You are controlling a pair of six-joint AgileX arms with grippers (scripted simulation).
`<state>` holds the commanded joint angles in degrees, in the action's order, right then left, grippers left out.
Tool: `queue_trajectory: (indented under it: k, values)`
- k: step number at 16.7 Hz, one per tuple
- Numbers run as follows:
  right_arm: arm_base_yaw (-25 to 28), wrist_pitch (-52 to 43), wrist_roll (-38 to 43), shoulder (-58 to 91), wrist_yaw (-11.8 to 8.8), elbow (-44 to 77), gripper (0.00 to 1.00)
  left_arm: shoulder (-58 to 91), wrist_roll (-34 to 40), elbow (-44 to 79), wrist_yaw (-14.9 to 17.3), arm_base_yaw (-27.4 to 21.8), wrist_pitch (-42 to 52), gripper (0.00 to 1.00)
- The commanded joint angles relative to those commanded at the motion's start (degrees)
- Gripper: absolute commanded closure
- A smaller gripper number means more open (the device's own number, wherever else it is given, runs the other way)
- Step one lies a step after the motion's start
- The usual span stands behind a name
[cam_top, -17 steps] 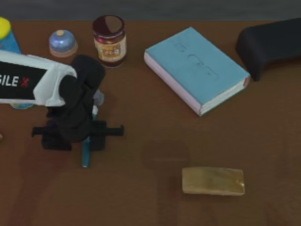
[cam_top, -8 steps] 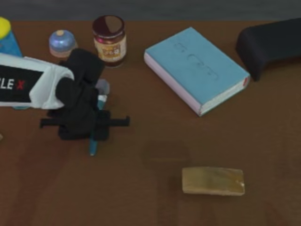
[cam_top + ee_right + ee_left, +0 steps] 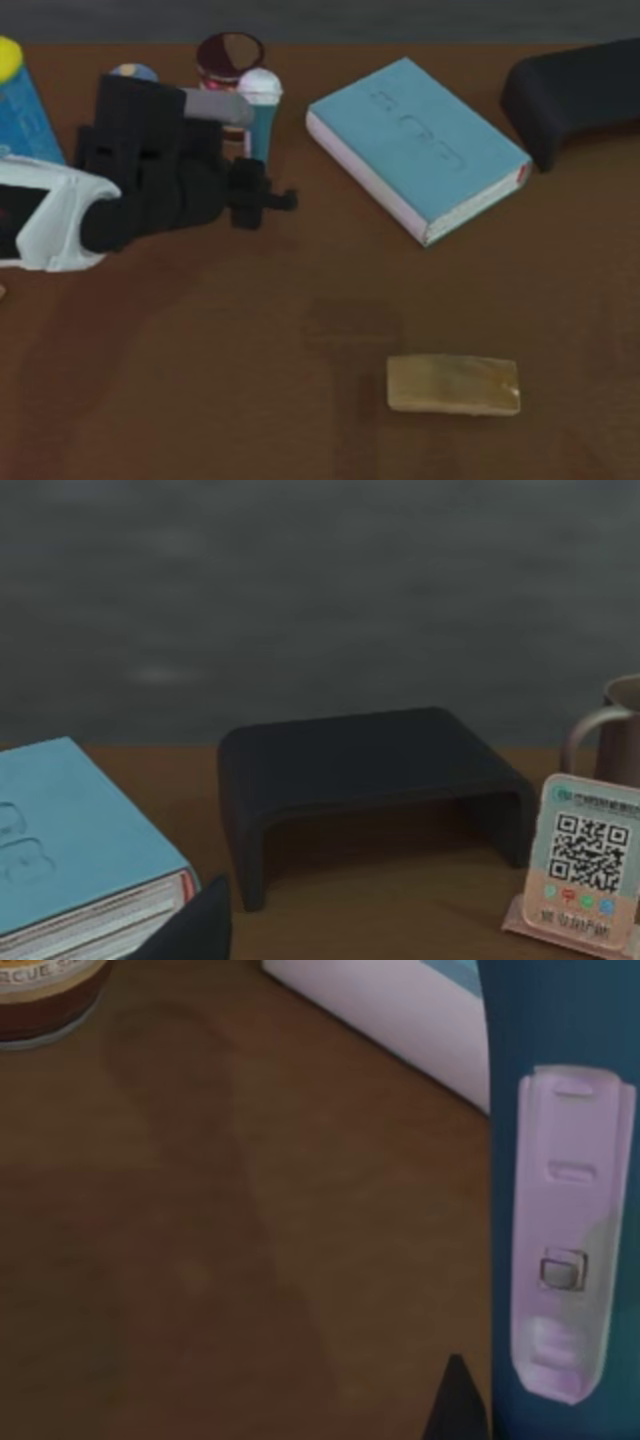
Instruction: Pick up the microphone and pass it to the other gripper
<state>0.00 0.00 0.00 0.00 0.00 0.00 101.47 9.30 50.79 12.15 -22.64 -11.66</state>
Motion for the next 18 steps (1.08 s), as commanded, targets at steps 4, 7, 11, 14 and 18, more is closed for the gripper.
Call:
queue_trajectory:
  k: [4, 7, 11, 14, 18]
  values:
    - [0.0, 0.0, 0.0, 0.0, 0.0, 0.0, 0.0, -5.6, -5.0, -5.5, 6.4, 0.7, -19.7, 1.0]
    - [0.0, 0.0, 0.0, 0.0, 0.0, 0.0, 0.0, -9.8, -8.2, -8.6, 10.2, 1.2, -30.3, 1.0]
    - [0.0, 0.0, 0.0, 0.0, 0.0, 0.0, 0.0, -12.9, -10.3, -10.4, 12.6, 1.5, -36.1, 1.0]
    - [0.0, 0.0, 0.0, 0.0, 0.0, 0.0, 0.0, -12.9, -10.3, -10.4, 12.6, 1.5, -36.1, 1.0]
    - [0.0, 0.0, 0.0, 0.0, 0.0, 0.0, 0.0, -12.3, -10.2, -10.0, 10.2, -0.8, -37.3, 1.0]
